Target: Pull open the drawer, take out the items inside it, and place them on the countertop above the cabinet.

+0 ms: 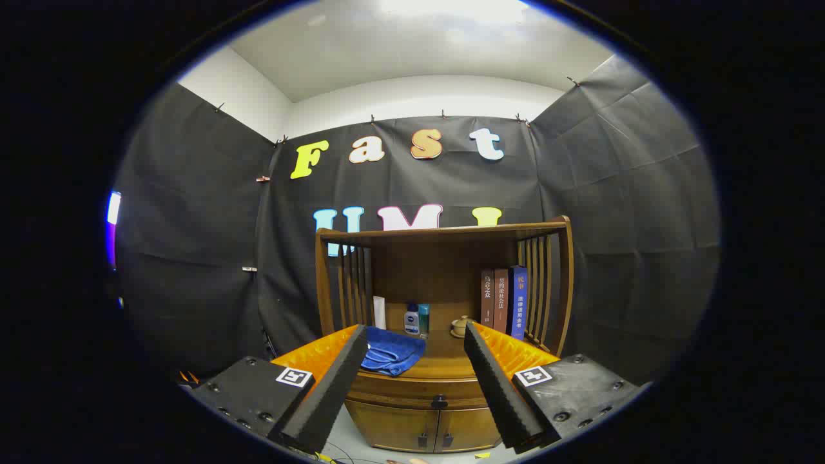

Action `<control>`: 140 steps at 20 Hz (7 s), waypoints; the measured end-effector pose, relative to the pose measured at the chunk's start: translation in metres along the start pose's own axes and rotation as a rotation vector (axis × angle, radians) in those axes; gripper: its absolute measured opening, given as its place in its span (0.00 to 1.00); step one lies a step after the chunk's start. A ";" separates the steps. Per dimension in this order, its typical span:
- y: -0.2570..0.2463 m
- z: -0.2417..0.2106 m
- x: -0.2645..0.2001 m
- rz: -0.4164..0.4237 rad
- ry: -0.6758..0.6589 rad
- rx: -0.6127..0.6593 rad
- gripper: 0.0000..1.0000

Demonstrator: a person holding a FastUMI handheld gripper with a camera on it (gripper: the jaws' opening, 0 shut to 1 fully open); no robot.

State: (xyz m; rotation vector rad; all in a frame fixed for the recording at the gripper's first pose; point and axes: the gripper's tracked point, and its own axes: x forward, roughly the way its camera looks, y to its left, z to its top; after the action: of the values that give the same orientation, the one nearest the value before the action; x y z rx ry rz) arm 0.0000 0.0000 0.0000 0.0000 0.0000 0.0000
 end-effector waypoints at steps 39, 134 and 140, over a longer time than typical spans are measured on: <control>-0.028 -0.128 0.082 -0.038 0.167 0.013 1.00; -0.051 -0.239 0.118 -0.158 0.707 0.038 1.00; -0.056 -0.296 0.157 -0.155 0.948 0.015 0.99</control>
State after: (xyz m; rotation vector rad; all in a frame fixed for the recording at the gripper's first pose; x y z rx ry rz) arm 0.1566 -0.0557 -0.2957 0.0153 0.9483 -0.1546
